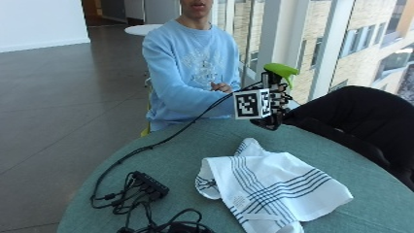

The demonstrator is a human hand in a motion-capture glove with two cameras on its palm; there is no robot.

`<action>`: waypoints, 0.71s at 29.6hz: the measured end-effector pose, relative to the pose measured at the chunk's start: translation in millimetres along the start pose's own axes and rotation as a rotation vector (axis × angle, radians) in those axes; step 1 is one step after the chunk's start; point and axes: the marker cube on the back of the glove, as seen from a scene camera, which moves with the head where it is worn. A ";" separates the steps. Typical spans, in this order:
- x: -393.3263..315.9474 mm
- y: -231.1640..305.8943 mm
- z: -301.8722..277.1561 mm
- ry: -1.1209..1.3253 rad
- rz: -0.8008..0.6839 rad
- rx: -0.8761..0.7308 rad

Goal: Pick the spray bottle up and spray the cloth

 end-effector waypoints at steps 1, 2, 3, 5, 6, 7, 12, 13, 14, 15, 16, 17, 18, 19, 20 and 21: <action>3.5 -2.4 6.2 -0.011 -0.002 0.004; 7.0 -4.4 11.7 -0.020 -0.003 0.008; 10.6 -5.9 16.4 -0.024 -0.004 0.012; 17.7 -8.3 23.8 -0.022 -0.003 0.017; 21.4 -9.4 26.8 -0.017 -0.001 0.019; 24.9 -10.3 29.4 -0.011 0.001 0.021; 35.9 -13.0 35.1 0.000 0.003 0.047; 37.3 -13.4 35.5 0.002 0.002 0.053; 38.6 -13.3 36.3 0.005 0.001 0.057; 39.9 -12.9 37.2 0.008 -0.001 0.058; 40.9 -12.5 37.9 0.011 -0.003 0.059; 41.5 -12.2 38.4 0.014 -0.005 0.059; 41.9 -12.0 38.8 0.016 -0.006 0.058; 42.0 -11.6 39.2 0.019 -0.007 0.056; 42.1 -11.0 39.8 0.022 -0.007 0.052; 42.2 -10.1 40.3 0.024 -0.006 0.047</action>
